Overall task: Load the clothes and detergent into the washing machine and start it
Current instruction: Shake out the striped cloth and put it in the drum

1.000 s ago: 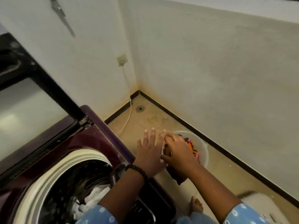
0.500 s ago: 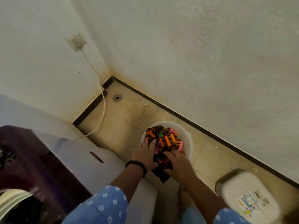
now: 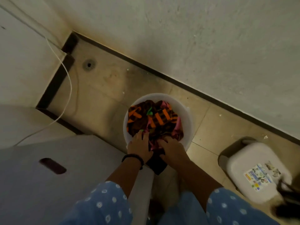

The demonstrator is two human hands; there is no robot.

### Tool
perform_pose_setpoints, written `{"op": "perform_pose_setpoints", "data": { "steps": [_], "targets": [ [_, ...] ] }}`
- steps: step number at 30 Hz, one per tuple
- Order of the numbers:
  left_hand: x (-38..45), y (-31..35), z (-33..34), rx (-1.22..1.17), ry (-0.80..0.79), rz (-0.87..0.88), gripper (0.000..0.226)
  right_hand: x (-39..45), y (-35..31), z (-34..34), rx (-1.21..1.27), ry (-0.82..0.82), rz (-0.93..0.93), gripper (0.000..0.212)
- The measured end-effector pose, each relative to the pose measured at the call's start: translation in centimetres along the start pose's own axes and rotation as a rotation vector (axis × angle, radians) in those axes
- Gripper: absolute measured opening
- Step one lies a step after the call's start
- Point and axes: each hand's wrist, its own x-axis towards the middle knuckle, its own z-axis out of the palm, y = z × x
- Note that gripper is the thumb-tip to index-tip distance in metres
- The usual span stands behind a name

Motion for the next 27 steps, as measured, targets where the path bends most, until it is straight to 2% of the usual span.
{"op": "perform_pose_setpoints", "data": {
  "steps": [4,8,11,16,17,20,22,27],
  "targets": [
    [4.9,-1.0,1.7,-0.002,0.066,0.007,0.078,5.6,1.3,2.0,-0.001,0.085,-0.015,0.045],
    [9.3,-1.3,3.0,0.074,0.145,0.012,0.075,10.2,2.4,3.2,-0.123,0.193,-0.007,0.062],
    [12.1,-1.0,3.7,0.115,0.225,0.036,0.069,13.0,3.7,4.2,-0.192,0.229,0.011,0.064],
    [15.5,-0.8,5.3,0.115,0.231,0.039,0.061,16.3,6.1,5.5,-0.27,0.247,0.065,0.077],
    [15.9,-0.8,5.7,0.113,0.226,0.035,0.06,16.6,6.6,5.6,-0.259,0.251,0.06,0.074],
    [16.4,-0.8,6.5,0.107,0.162,0.027,0.054,17.3,7.7,6.0,-0.145,0.246,-0.014,0.043],
    [16.2,-0.7,6.9,0.085,0.121,0.016,0.05,17.2,7.8,6.0,-0.036,0.242,-0.058,0.032],
    [13.8,0.4,6.5,-0.025,0.228,0.037,0.043,13.9,5.7,4.3,0.141,0.359,-0.108,0.014]
  ]
}}
